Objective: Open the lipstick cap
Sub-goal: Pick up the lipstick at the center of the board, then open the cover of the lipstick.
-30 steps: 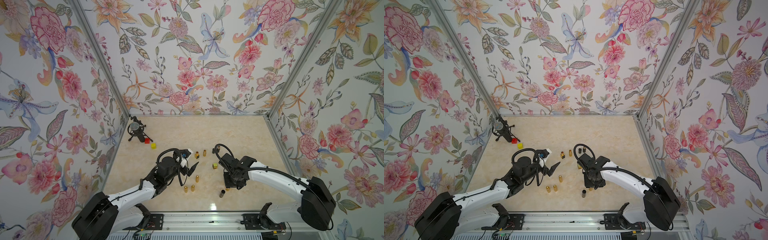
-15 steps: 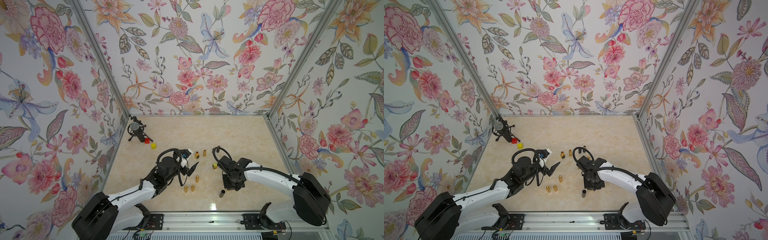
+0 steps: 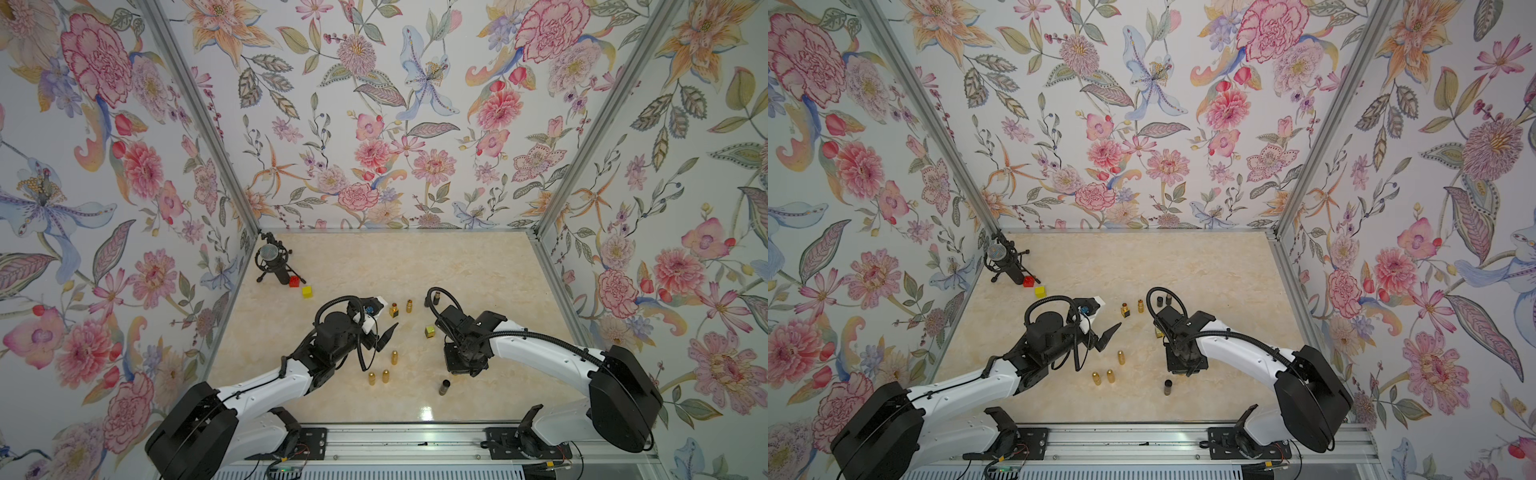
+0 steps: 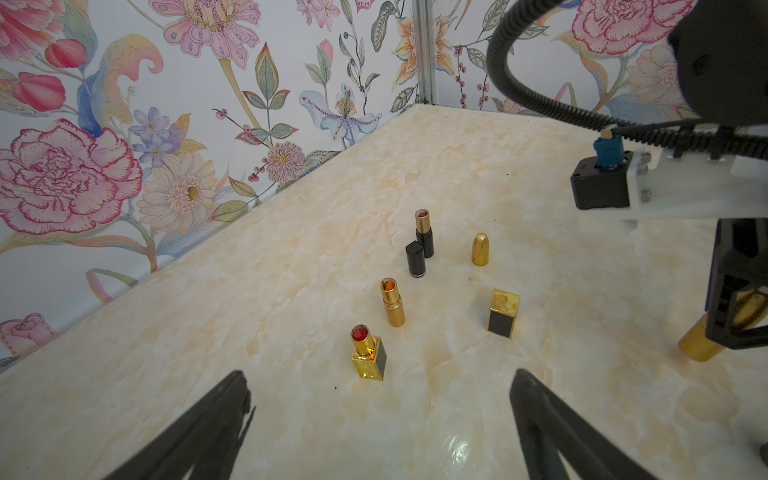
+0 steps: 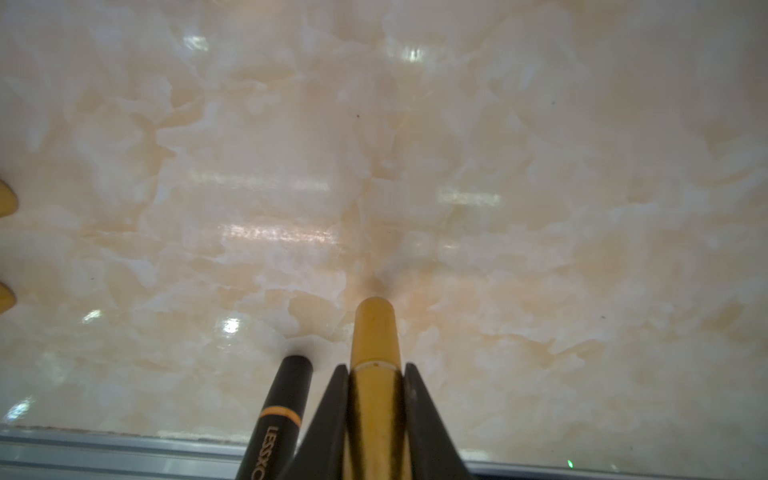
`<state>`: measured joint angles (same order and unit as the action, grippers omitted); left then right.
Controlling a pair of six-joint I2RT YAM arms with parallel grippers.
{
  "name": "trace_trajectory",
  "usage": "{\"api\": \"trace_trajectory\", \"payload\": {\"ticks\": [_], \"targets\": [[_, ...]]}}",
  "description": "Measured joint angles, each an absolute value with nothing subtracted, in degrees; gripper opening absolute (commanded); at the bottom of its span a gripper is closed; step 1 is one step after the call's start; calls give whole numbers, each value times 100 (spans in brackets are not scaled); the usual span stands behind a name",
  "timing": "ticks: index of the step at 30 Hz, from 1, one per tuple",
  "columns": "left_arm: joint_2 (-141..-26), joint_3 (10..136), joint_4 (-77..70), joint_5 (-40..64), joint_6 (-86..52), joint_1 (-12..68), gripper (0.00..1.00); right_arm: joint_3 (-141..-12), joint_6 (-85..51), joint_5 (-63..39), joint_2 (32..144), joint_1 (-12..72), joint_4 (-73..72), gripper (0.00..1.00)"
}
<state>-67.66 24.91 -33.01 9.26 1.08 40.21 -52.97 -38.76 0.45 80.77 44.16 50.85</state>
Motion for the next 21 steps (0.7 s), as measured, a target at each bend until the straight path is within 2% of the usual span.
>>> {"api": "trace_trajectory", "payload": {"ticks": [11, 16, 21], "targets": [[-7347, 3030, -3365, 1293, 401, 4252, 97, -7234, -3214, -554, 8243, 3833, 5179, 19], [-7634, 3046, -3435, 1490, 530, 4397, 92, -7872, -2995, -1002, 8737, 3815, 5183, 19], [-8042, 3352, -3413, 1632, 646, 4521, 83, -8243, -2862, -1459, 9098, 3824, 5181, 19]]}}
